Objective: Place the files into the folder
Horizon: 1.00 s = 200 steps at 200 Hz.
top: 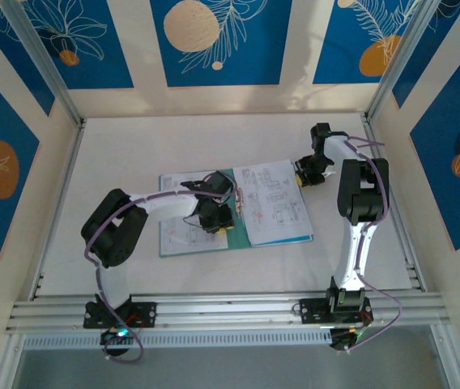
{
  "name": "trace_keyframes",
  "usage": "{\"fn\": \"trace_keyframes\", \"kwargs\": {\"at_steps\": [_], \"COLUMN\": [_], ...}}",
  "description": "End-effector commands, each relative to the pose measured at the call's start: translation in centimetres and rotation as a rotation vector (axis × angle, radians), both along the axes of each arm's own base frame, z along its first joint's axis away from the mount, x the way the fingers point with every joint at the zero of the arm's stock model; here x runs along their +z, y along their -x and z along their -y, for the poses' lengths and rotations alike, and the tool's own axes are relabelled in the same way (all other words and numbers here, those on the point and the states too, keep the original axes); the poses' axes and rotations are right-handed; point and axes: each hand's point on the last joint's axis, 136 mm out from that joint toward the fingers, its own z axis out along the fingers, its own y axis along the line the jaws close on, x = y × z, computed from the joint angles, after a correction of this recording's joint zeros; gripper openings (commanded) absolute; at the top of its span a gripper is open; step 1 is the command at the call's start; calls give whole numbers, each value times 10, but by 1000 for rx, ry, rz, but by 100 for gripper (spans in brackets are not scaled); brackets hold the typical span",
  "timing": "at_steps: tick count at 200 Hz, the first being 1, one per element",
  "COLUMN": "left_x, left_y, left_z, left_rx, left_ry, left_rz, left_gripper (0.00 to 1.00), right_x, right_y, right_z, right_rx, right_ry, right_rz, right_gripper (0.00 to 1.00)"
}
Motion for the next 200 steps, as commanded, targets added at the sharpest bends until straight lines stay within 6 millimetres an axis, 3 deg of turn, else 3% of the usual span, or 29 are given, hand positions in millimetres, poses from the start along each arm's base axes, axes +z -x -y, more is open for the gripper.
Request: {"fn": "trace_keyframes", "kwargs": {"at_steps": [1, 20, 51, 118, 157, 200], "left_x": [3, 7, 14, 34, 28, 19], "left_y": [1, 1, 1, 12, 18, 19], "left_z": [-3, -2, 6, 54, 71, 79], "left_rx": [-6, -6, -14, -45, -62, -60], "left_ry": [-6, 2, 37, 180, 198, 201], "left_rz": [-1, 4, 10, 7, -13, -25], "left_gripper": [22, 22, 24, 35, 35, 35], "right_x": [29, 41, 54, 33, 34, 19], "right_y": [2, 4, 25, 119, 142, 156], "right_z": [6, 6, -7, -61, -78, -91], "right_rx": [-14, -8, 21, 31, 40, 77], "right_ry": [20, 20, 8, -170, -197, -199], "right_rz": [45, 70, 88, 8, -5, -57], "right_gripper": [19, 30, 37, 37, 37, 37]}}
